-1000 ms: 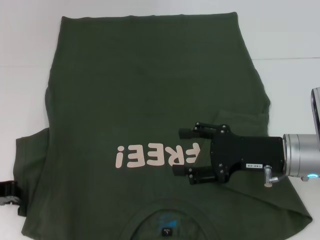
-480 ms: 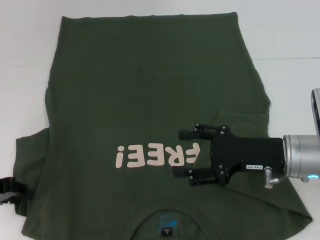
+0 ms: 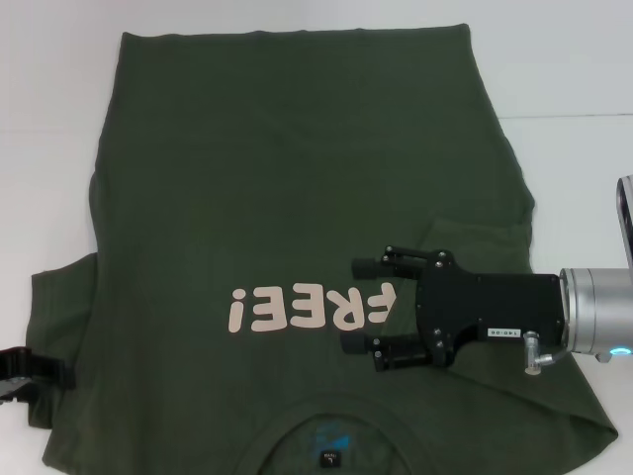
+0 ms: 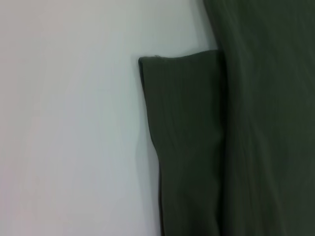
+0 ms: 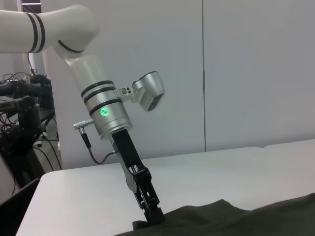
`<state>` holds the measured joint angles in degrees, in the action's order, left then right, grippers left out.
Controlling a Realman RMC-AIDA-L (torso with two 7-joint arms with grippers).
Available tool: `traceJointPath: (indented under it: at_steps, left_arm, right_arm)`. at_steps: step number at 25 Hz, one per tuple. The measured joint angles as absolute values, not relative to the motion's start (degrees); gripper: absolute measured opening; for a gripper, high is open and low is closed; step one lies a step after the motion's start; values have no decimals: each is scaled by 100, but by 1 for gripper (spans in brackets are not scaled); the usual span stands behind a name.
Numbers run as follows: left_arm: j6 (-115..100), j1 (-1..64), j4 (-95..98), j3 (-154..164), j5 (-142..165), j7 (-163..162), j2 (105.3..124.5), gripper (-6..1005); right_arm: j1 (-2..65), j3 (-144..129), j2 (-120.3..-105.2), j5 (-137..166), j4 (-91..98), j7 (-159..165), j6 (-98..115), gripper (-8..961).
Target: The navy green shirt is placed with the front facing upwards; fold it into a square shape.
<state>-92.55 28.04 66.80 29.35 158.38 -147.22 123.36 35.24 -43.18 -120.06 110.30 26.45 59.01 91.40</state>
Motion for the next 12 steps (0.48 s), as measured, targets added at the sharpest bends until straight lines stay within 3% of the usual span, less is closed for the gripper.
traceJointPath:
  at_steps: [12]
  left_arm:
    - [-9368,2757,6715,2906,15880,-14720,12331,549]
  right_arm:
    - [3524,-4330,-12011,11030,2645,5893,9158,897]
